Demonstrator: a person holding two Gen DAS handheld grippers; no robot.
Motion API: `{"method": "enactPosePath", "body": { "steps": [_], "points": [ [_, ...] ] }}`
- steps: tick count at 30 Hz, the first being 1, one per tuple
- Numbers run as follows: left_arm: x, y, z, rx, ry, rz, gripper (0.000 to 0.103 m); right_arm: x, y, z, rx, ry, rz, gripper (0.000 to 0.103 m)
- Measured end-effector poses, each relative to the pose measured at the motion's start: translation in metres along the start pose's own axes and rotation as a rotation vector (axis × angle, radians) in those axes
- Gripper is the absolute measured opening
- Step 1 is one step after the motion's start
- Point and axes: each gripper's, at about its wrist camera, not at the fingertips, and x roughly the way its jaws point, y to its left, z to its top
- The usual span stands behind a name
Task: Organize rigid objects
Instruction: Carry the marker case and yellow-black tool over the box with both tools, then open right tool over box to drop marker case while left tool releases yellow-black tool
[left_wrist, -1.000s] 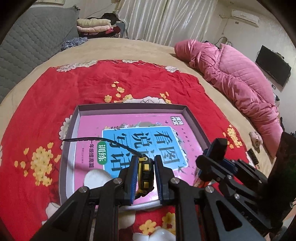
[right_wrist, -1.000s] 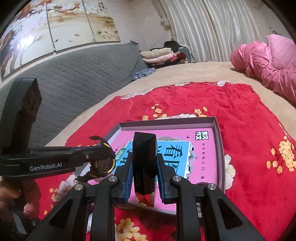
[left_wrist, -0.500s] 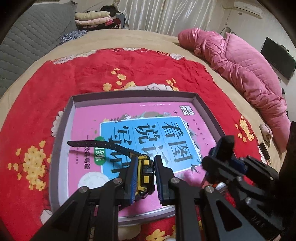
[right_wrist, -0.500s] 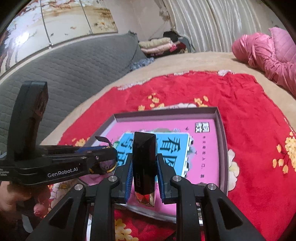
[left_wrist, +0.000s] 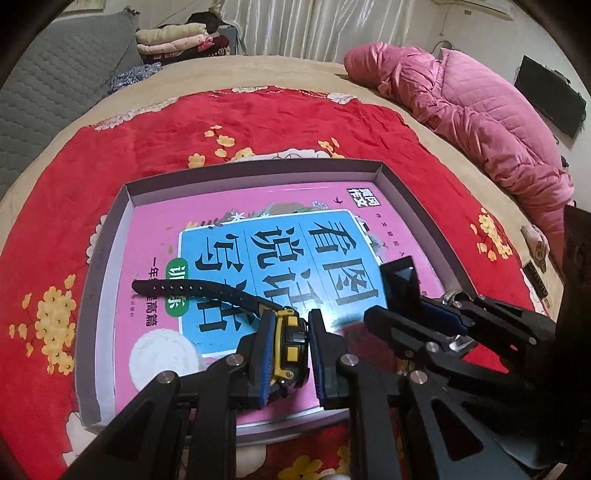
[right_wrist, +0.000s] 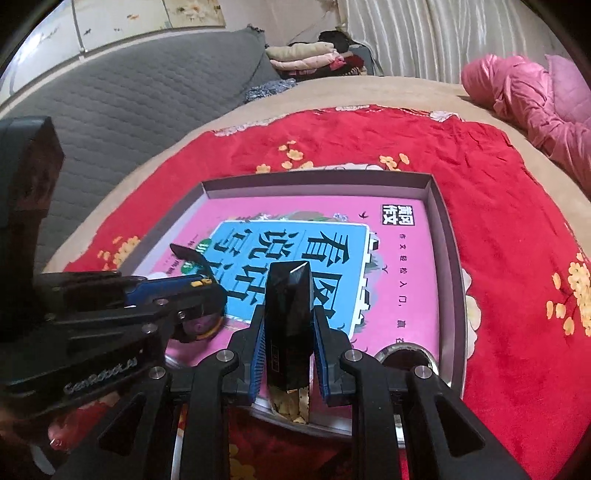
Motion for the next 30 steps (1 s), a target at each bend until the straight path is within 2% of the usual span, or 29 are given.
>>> {"method": "enactPosePath", "body": {
  "steps": [14, 19, 24, 30],
  "points": [
    [-0.004, 0.004, -0.006, -0.023, -0.016, -0.01, 0.018, 0.011, 0.011, -0.002, -0.1, 0.01, -0.111, 0.024],
    [-0.005, 0.008, -0.008, -0.042, -0.013, -0.026, 0.019, 0.013, 0.018, -0.005, -0.166, 0.045, -0.144, 0.024],
    [-0.006, 0.005, -0.009, -0.039, -0.007, -0.015, 0.019, 0.01, 0.015, -0.007, -0.152, 0.05, -0.133, 0.025],
    [-0.008, 0.001, -0.012, -0.033, -0.008, -0.005, 0.019, 0.0, 0.007, -0.009, -0.1, 0.036, -0.078, 0.028]
  ]
}}
